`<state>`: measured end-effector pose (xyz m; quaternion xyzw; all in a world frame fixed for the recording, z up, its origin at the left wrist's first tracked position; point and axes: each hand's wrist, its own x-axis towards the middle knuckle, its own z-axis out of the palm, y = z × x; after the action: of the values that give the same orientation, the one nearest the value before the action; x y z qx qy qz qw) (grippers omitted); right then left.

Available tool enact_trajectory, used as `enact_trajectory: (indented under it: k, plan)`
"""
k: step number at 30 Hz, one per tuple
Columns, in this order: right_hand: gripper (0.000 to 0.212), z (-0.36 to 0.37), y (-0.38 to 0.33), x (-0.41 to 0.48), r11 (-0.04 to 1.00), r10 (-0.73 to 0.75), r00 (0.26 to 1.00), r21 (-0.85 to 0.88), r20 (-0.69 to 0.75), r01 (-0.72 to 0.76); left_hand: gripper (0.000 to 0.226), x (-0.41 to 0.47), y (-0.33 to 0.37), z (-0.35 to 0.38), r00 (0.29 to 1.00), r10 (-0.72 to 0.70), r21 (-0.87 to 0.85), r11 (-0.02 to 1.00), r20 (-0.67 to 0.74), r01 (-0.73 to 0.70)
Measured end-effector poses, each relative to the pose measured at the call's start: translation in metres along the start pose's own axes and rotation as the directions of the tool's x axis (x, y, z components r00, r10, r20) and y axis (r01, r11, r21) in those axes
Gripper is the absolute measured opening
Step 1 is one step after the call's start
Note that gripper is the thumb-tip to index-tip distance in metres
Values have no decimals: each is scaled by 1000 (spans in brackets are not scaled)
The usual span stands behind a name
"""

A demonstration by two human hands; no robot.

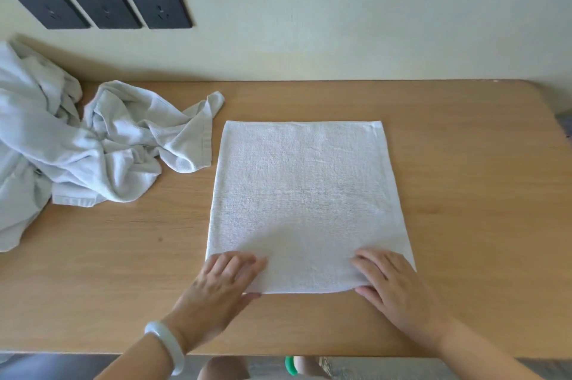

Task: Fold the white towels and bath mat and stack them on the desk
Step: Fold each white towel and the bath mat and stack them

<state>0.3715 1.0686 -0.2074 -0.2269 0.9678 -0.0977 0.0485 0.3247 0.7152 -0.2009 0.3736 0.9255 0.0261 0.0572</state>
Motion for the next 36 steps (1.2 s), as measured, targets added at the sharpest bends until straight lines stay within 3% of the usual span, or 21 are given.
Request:
enact_trajectory:
  k: [2,4,9,13,15,17,19,21,23,25,28,29,33,36]
  plan:
    - [35,-1,4,4,999,-26,998,-23,-59,24,45,5,-4,-2,998,63,41,997,-32,-61]
    - [38,-4,3,9,998,-35,994,-46,-102,31,54,11,-5,-9,995,98,86,992,-22,-96]
    - [40,-8,-2,19,997,33,989,-62,-145,-42,67,24,-3,-23,997,-68,127,989,-28,71]
    - [42,-18,-3,26,996,87,982,41,-167,-81,55,28,-7,-24,985,-170,14,985,-3,170]
    - [48,-34,5,29,972,214,977,100,-21,-211,52,31,-8,-36,980,-176,-71,981,97,183]
    - [39,-58,20,29,911,308,876,150,372,-384,44,31,-14,-56,950,-180,-154,963,254,223]
    - [26,-78,34,31,877,177,756,248,630,-412,33,25,-24,-76,847,-101,-285,915,522,285]
    - [31,-102,34,41,817,41,705,383,708,-432,19,26,-37,-92,809,6,-409,865,587,291]
    - [43,-115,38,54,715,16,735,506,678,-482,11,31,-54,-97,824,-16,-533,755,566,381]
    - [36,-111,47,62,558,130,782,607,610,-567,10,39,-65,-89,865,-162,-691,539,476,481]
    - [9,-89,59,58,385,330,759,655,561,-651,10,43,-71,-63,771,-409,-816,101,488,570]
    - [9,-82,59,54,366,374,738,641,562,-674,8,43,-68,-55,744,-439,-818,36,504,575]
    - [9,-65,53,39,334,556,697,646,453,-686,21,40,-50,-46,678,-578,-836,-14,454,548]
    - [10,-84,46,36,311,525,709,669,471,-675,20,37,-44,-63,714,-531,-861,-63,457,504]
